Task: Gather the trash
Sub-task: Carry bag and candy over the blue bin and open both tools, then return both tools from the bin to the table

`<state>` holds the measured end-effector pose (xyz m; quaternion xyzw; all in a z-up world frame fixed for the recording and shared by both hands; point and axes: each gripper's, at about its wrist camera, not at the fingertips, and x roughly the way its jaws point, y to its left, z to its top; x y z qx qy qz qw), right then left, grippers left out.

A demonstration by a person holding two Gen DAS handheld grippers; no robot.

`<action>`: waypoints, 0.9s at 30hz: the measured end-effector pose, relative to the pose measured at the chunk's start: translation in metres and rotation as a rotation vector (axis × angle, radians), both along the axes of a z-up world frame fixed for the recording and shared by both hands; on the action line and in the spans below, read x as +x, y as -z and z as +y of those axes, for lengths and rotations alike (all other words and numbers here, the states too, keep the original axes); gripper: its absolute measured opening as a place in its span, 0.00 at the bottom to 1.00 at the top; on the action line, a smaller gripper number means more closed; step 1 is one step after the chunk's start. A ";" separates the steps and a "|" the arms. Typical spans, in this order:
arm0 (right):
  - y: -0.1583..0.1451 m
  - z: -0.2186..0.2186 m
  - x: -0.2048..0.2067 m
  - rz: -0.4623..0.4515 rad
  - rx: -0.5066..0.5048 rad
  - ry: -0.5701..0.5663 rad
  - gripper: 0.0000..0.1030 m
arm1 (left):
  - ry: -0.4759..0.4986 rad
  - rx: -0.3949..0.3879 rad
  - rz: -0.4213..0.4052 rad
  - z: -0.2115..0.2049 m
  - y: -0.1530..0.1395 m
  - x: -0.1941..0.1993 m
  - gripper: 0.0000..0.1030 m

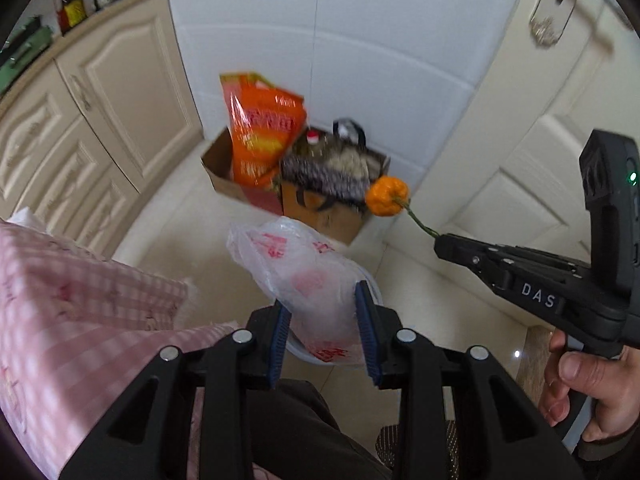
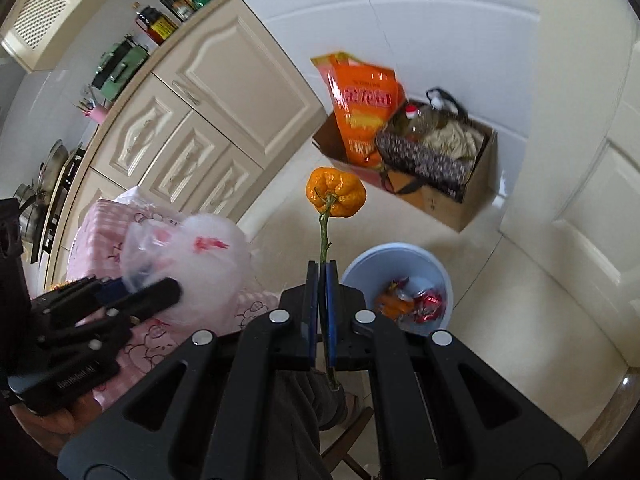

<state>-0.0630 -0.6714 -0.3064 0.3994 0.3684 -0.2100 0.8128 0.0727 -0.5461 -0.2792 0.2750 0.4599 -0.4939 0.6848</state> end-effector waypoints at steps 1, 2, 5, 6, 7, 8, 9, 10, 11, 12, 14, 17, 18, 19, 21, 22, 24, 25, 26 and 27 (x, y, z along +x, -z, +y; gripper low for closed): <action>0.005 -0.002 0.002 0.003 0.011 -0.001 0.04 | 0.004 0.019 0.011 -0.006 0.008 0.000 0.30; 0.012 -0.005 0.006 0.006 0.028 -0.003 0.04 | 0.005 0.033 0.020 -0.010 0.014 0.000 0.30; 0.026 -0.010 0.013 0.022 0.062 -0.006 0.04 | 0.011 0.069 0.049 -0.022 0.030 0.005 0.31; 0.034 -0.014 0.015 0.021 0.083 0.001 0.05 | 0.015 0.077 0.057 -0.026 0.034 0.006 0.32; 0.040 -0.018 0.017 0.019 0.100 0.013 0.06 | 0.030 0.093 0.075 -0.032 0.041 0.006 0.35; 0.049 -0.022 0.018 0.024 0.126 0.028 0.06 | 0.045 0.108 0.092 -0.037 0.046 0.006 0.37; 0.056 -0.026 0.019 0.031 0.149 0.038 0.17 | 0.051 0.124 0.101 -0.041 0.051 0.007 0.48; 0.064 -0.029 0.019 0.037 0.167 0.056 0.53 | 0.046 0.137 0.097 -0.043 0.056 0.007 0.66; 0.069 -0.032 0.017 0.039 0.170 0.085 0.78 | 0.032 0.141 0.081 -0.045 0.058 0.009 0.75; 0.071 -0.033 0.014 0.036 0.167 0.104 0.88 | 0.021 0.137 0.070 -0.045 0.058 0.010 0.82; 0.074 -0.034 0.007 0.033 0.188 0.131 0.88 | 0.008 0.127 0.054 -0.043 0.056 0.012 0.84; 0.071 -0.034 -0.001 0.042 0.177 0.163 0.94 | -0.012 0.123 0.033 -0.037 0.048 0.016 0.85; 0.070 -0.034 -0.003 0.047 0.173 0.170 0.94 | -0.019 0.117 0.026 -0.035 0.045 0.017 0.85; 0.068 -0.034 -0.004 0.051 0.167 0.177 0.94 | -0.029 0.108 0.020 -0.032 0.042 0.019 0.85; 0.060 -0.032 -0.009 0.055 0.146 0.194 0.94 | -0.044 0.090 0.018 -0.026 0.034 0.020 0.85; 0.059 -0.033 -0.010 0.053 0.141 0.198 0.94 | -0.047 0.083 0.018 -0.024 0.031 0.021 0.85; 0.051 -0.031 -0.012 0.047 0.129 0.203 0.94 | -0.053 0.059 0.011 -0.016 0.021 0.021 0.85; 0.047 -0.030 -0.012 0.045 0.123 0.202 0.94 | -0.055 0.050 0.006 -0.013 0.016 0.020 0.85; 0.042 -0.027 -0.013 0.042 0.113 0.200 0.94 | -0.057 0.044 0.004 -0.011 0.013 0.019 0.85; 0.039 -0.027 -0.012 0.040 0.106 0.199 0.94 | -0.058 0.031 0.001 -0.007 0.008 0.018 0.85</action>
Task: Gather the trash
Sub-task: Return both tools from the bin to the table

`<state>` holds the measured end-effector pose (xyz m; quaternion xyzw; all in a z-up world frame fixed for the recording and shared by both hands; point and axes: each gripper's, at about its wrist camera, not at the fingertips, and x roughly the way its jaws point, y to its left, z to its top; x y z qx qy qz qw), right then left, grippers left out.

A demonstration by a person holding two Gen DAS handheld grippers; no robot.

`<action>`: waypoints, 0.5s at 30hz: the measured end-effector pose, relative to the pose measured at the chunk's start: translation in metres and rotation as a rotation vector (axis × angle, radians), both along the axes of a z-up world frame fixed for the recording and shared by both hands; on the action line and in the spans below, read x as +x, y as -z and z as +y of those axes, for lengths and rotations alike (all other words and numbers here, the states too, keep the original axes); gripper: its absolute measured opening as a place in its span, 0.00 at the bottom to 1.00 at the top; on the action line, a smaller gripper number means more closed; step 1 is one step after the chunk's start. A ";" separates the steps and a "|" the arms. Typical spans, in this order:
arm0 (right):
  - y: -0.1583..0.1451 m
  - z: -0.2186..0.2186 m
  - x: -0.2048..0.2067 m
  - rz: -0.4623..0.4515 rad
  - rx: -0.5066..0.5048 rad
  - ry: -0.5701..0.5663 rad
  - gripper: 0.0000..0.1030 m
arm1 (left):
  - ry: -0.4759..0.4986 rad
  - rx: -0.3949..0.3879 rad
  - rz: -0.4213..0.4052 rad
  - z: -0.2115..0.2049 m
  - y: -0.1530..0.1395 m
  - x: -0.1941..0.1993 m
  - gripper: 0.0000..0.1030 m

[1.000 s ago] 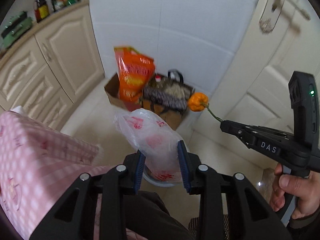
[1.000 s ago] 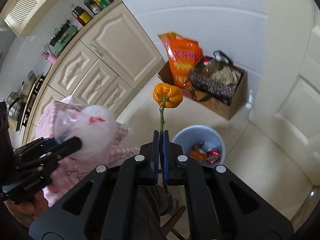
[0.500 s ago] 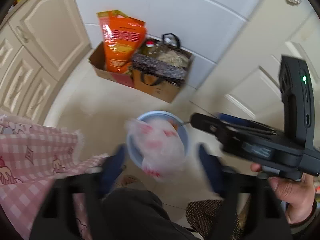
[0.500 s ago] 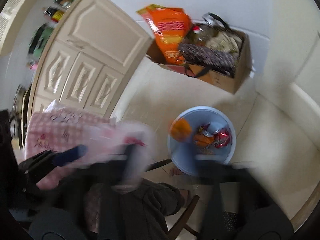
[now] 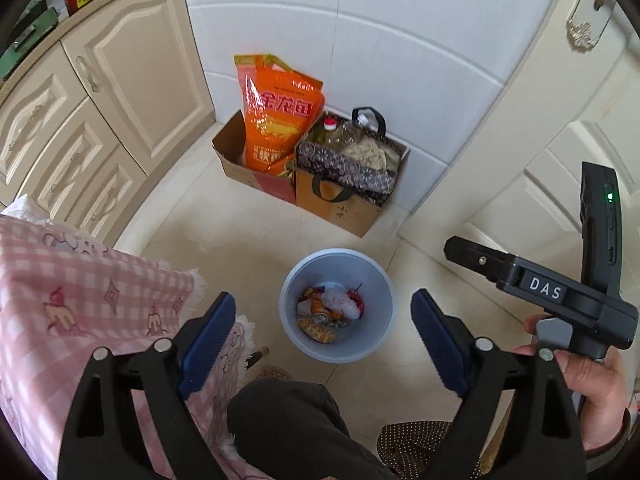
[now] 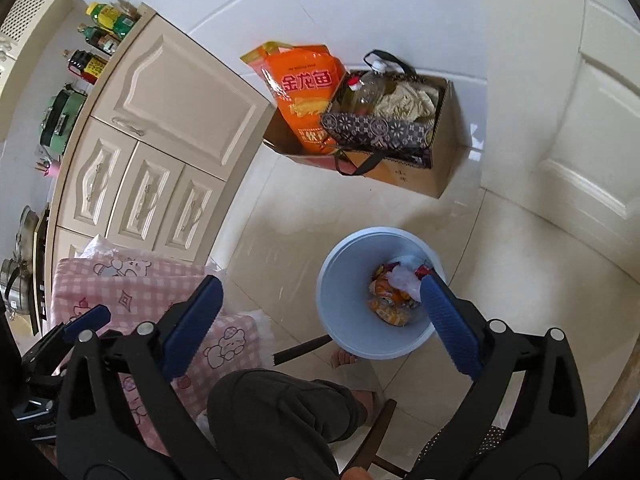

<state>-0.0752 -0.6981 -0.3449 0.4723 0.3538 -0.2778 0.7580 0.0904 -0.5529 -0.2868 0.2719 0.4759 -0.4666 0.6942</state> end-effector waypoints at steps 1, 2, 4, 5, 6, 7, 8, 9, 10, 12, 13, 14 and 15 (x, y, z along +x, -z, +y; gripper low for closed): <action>-0.004 0.001 0.000 -0.001 -0.006 0.000 0.94 | -0.001 -0.008 -0.001 0.002 -0.003 -0.001 0.85; -0.009 0.004 0.000 -0.004 -0.014 -0.001 0.94 | -0.003 -0.017 -0.004 0.005 -0.006 -0.002 0.85; -0.018 0.008 0.002 -0.009 -0.027 -0.004 0.94 | -0.006 -0.039 -0.013 0.011 -0.016 -0.004 0.85; -0.022 0.010 0.003 -0.010 -0.035 -0.005 0.94 | -0.009 -0.050 -0.015 0.014 -0.021 -0.004 0.85; -0.029 0.013 0.004 -0.015 -0.046 -0.008 0.94 | -0.014 -0.065 -0.014 0.019 -0.027 -0.004 0.85; -0.036 0.016 0.005 -0.022 -0.057 -0.011 0.94 | -0.017 -0.076 -0.015 0.024 -0.032 -0.004 0.85; -0.044 0.019 0.006 -0.028 -0.069 -0.015 0.94 | -0.022 -0.090 -0.018 0.029 -0.038 -0.003 0.85; -0.049 0.021 0.008 -0.032 -0.078 -0.018 0.94 | -0.028 -0.110 -0.024 0.036 -0.046 -0.003 0.85; -0.057 0.025 0.011 -0.040 -0.094 -0.022 0.94 | -0.033 -0.123 -0.027 0.040 -0.052 -0.002 0.85; -0.074 0.032 0.015 -0.056 -0.125 -0.035 0.94 | -0.051 -0.165 -0.039 0.054 -0.068 0.000 0.85; -0.083 0.037 0.019 -0.064 -0.141 -0.044 0.94 | -0.057 -0.178 -0.044 0.059 -0.073 0.001 0.85; -0.090 0.041 0.021 -0.071 -0.153 -0.051 0.94 | -0.067 -0.201 -0.053 0.069 -0.082 0.003 0.85; -0.100 0.047 0.025 -0.083 -0.169 -0.064 0.94 | -0.074 -0.214 -0.058 0.074 -0.087 0.004 0.85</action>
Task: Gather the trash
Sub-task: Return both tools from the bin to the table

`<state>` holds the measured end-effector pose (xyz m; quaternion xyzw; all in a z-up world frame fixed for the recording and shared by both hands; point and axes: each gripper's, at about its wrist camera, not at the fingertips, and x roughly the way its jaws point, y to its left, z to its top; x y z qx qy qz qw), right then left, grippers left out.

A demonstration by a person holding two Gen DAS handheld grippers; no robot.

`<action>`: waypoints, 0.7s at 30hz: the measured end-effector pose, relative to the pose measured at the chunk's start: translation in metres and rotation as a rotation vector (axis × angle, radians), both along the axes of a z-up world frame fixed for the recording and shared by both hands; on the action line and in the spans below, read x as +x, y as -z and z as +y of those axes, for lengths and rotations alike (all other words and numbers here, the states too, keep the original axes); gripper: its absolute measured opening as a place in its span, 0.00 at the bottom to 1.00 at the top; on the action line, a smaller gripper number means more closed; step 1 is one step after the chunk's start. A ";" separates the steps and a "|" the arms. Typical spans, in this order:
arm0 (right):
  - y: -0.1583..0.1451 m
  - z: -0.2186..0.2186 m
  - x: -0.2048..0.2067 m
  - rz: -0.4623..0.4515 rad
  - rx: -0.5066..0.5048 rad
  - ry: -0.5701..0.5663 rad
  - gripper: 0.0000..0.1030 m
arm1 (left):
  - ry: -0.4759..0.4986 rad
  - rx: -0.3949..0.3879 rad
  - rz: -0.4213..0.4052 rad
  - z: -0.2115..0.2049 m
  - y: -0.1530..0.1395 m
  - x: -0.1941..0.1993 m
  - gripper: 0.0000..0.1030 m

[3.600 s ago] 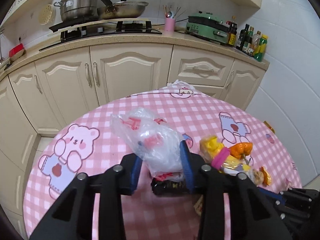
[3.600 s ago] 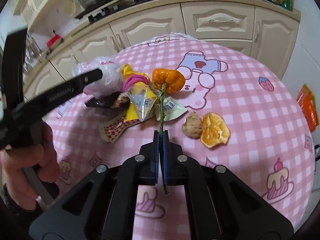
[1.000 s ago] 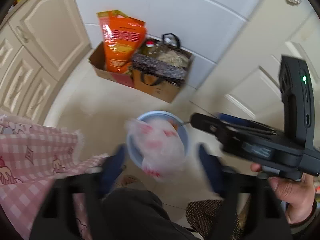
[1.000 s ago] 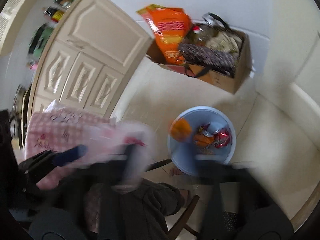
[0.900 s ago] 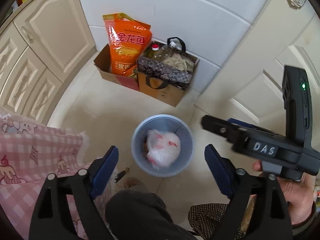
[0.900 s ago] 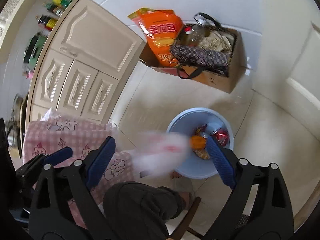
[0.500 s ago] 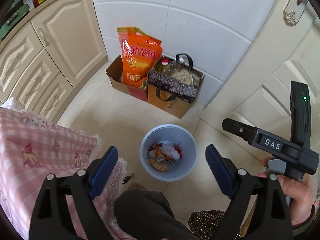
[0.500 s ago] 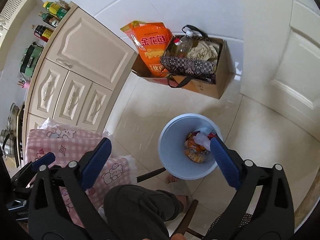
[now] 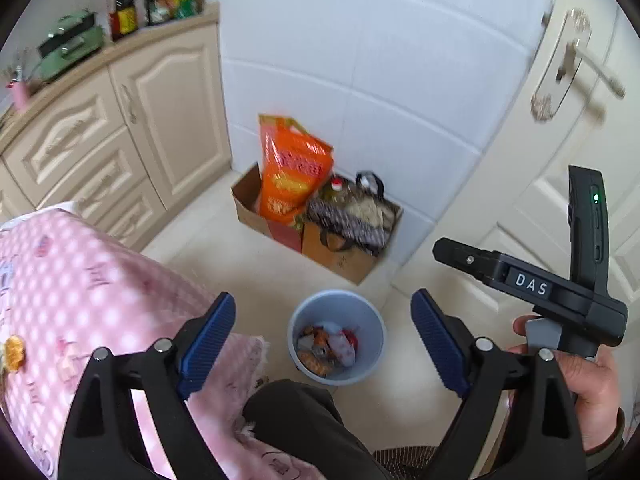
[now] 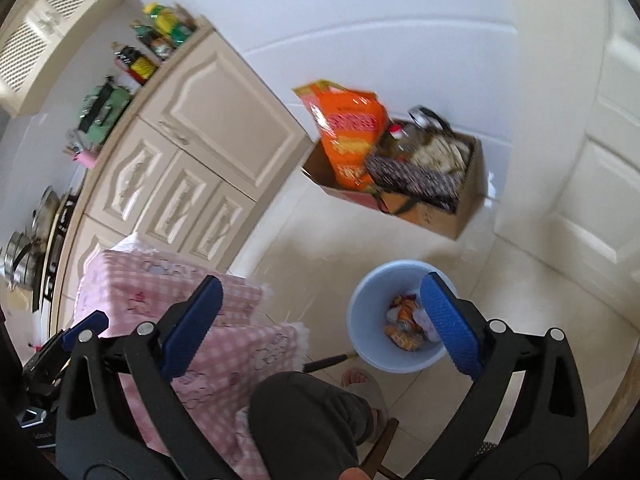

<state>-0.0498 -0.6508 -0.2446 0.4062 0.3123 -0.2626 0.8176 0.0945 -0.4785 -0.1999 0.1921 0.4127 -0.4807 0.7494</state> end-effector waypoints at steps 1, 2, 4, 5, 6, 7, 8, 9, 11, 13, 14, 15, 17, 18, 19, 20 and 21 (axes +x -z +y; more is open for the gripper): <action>-0.010 0.006 0.004 -0.011 -0.017 -0.012 0.94 | -0.011 -0.018 -0.008 0.009 -0.008 0.002 0.85; -0.020 0.012 0.009 -0.021 -0.035 -0.026 0.94 | -0.022 -0.034 -0.016 0.017 -0.014 0.004 0.85; -0.035 0.022 0.017 -0.037 -0.062 -0.053 0.94 | -0.045 -0.062 -0.037 0.033 -0.027 0.008 0.85; -0.045 0.030 0.023 -0.050 -0.080 -0.073 0.94 | -0.055 -0.074 -0.047 0.041 -0.032 0.010 0.85; -0.052 0.037 0.026 -0.059 -0.092 -0.086 0.94 | -0.068 -0.087 -0.059 0.050 -0.038 0.012 0.85; -0.060 0.044 0.031 -0.069 -0.106 -0.103 0.94 | -0.086 -0.103 -0.071 0.061 -0.044 0.015 0.85; -0.066 0.050 0.035 -0.076 -0.117 -0.117 0.94 | -0.100 -0.115 -0.077 0.070 -0.048 0.018 0.85; -0.075 0.058 0.041 -0.089 -0.133 -0.139 0.94 | -0.120 -0.133 -0.085 0.081 -0.054 0.022 0.85; -0.087 0.071 0.049 -0.105 -0.153 -0.163 0.94 | -0.148 -0.151 -0.096 0.098 -0.063 0.028 0.85; -0.099 0.086 0.060 -0.119 -0.177 -0.195 0.94 | -0.184 -0.175 -0.110 0.117 -0.072 0.035 0.86; -0.103 0.092 0.064 -0.124 -0.184 -0.208 0.94 | -0.196 -0.183 -0.114 0.124 -0.075 0.037 0.86; -0.109 0.099 0.070 -0.133 -0.191 -0.226 0.94 | -0.215 -0.196 -0.120 0.134 -0.079 0.040 0.87; -0.116 0.110 0.077 -0.146 -0.201 -0.251 0.94 | -0.240 -0.213 -0.128 0.148 -0.084 0.043 0.88; -0.121 0.117 0.082 -0.155 -0.207 -0.268 0.94 | -0.255 -0.227 -0.132 0.159 -0.088 0.046 0.88; -0.126 0.123 0.086 -0.161 -0.213 -0.282 0.94 | -0.264 -0.235 -0.137 0.164 -0.090 0.047 0.88; -0.130 0.129 0.090 -0.168 -0.218 -0.295 0.94 | -0.277 -0.246 -0.146 0.173 -0.094 0.049 0.88; -0.136 0.137 0.096 -0.176 -0.227 -0.315 0.94 | -0.289 -0.256 -0.155 0.182 -0.098 0.050 0.88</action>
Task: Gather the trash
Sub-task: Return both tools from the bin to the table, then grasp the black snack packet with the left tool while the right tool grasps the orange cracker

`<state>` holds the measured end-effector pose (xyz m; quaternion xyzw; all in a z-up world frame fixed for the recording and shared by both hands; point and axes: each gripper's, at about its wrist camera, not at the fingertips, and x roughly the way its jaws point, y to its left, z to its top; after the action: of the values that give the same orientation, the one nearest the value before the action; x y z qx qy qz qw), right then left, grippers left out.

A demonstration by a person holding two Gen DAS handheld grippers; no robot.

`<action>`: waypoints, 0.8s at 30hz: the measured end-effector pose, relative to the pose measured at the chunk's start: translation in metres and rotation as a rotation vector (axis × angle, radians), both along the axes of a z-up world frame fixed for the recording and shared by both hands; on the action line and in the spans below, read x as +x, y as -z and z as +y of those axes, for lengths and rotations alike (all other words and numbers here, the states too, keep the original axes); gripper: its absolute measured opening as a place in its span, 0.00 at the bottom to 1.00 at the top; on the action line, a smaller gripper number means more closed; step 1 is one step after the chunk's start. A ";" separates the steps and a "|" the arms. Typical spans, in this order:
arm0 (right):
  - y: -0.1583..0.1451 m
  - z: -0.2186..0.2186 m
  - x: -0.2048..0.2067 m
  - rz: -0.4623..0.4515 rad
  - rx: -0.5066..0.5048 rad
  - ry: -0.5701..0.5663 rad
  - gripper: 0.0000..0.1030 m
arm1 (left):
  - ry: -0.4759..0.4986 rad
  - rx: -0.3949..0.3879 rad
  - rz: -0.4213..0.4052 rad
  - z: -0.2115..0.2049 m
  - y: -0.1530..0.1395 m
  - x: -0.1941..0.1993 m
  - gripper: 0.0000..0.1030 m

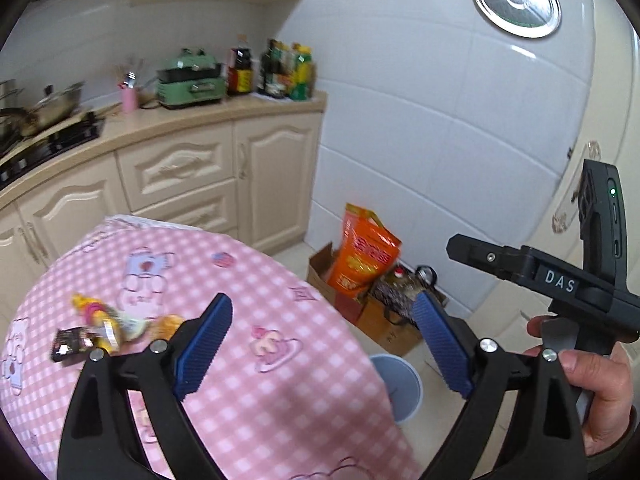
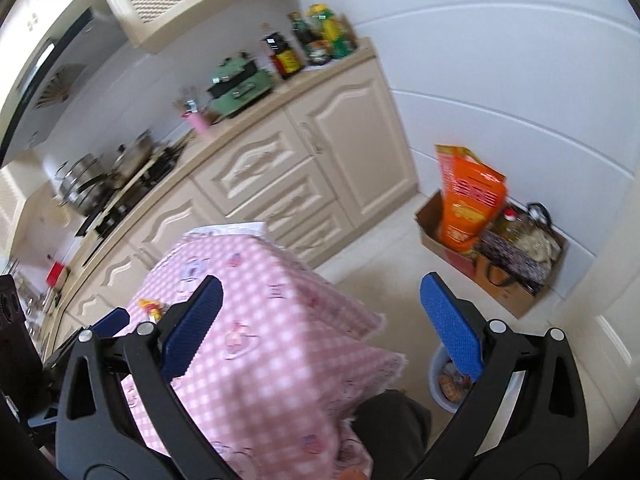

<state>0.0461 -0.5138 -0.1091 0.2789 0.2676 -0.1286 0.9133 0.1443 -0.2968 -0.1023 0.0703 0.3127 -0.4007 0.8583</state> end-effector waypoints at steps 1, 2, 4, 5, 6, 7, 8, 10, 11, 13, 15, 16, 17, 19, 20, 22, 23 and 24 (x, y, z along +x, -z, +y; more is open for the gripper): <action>-0.004 0.006 0.003 -0.004 -0.006 -0.013 0.94 | -0.009 -0.007 -0.009 0.007 -0.003 0.000 0.88; -0.007 0.010 0.007 -0.009 -0.011 -0.026 0.94 | -0.023 -0.014 -0.023 0.016 -0.006 0.001 0.88; -0.016 0.025 0.015 -0.022 -0.025 -0.059 0.94 | -0.053 -0.026 -0.038 0.032 -0.012 0.002 0.88; -0.020 0.032 0.019 -0.028 -0.034 -0.075 0.94 | -0.064 -0.032 -0.040 0.039 -0.014 0.004 0.88; -0.024 0.038 0.023 -0.033 -0.041 -0.089 0.94 | -0.079 -0.040 -0.043 0.047 -0.016 0.007 0.88; -0.027 0.043 0.025 -0.037 -0.047 -0.104 0.94 | -0.100 -0.046 -0.049 0.056 -0.017 0.009 0.88; -0.028 0.047 0.027 -0.039 -0.051 -0.114 0.94 | -0.116 -0.050 -0.053 0.064 -0.018 0.011 0.88; -0.032 0.058 0.035 -0.041 -0.066 -0.141 0.94 | -0.147 -0.052 -0.059 0.079 -0.018 0.016 0.88; -0.032 0.063 0.038 -0.042 -0.071 -0.152 0.94 | -0.160 -0.052 -0.061 0.084 -0.018 0.018 0.88; -0.034 0.074 0.045 -0.041 -0.079 -0.180 0.94 | -0.195 -0.053 -0.071 0.099 -0.018 0.021 0.88; -0.033 0.083 0.053 -0.034 -0.093 -0.200 0.94 | -0.228 -0.055 -0.080 0.113 -0.018 0.024 0.88; -0.032 0.087 0.055 -0.029 -0.097 -0.208 0.94 | -0.251 -0.054 -0.086 0.122 -0.018 0.026 0.88; -0.032 0.091 0.059 -0.026 -0.097 -0.220 0.94 | -0.264 -0.054 -0.091 0.129 -0.018 0.027 0.88; -0.031 0.099 0.065 -0.018 -0.106 -0.235 0.94 | -0.292 -0.049 -0.098 0.141 -0.016 0.030 0.88; -0.030 0.104 0.068 -0.012 -0.112 -0.245 0.94 | -0.304 -0.046 -0.100 0.147 -0.015 0.033 0.88; -0.027 0.112 0.076 -0.002 -0.118 -0.263 0.94 | -0.332 -0.034 -0.100 0.159 -0.011 0.037 0.88; -0.026 0.114 0.079 0.002 -0.121 -0.268 0.94 | -0.348 -0.028 -0.101 0.165 -0.008 0.039 0.88; -0.024 0.118 0.083 0.010 -0.128 -0.276 0.94 | -0.360 -0.023 -0.102 0.170 -0.006 0.042 0.88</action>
<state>0.1287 -0.3955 -0.0852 0.1802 0.2993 -0.0201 0.9368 0.1864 -0.1269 -0.0964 0.0236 0.2717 -0.2402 0.9316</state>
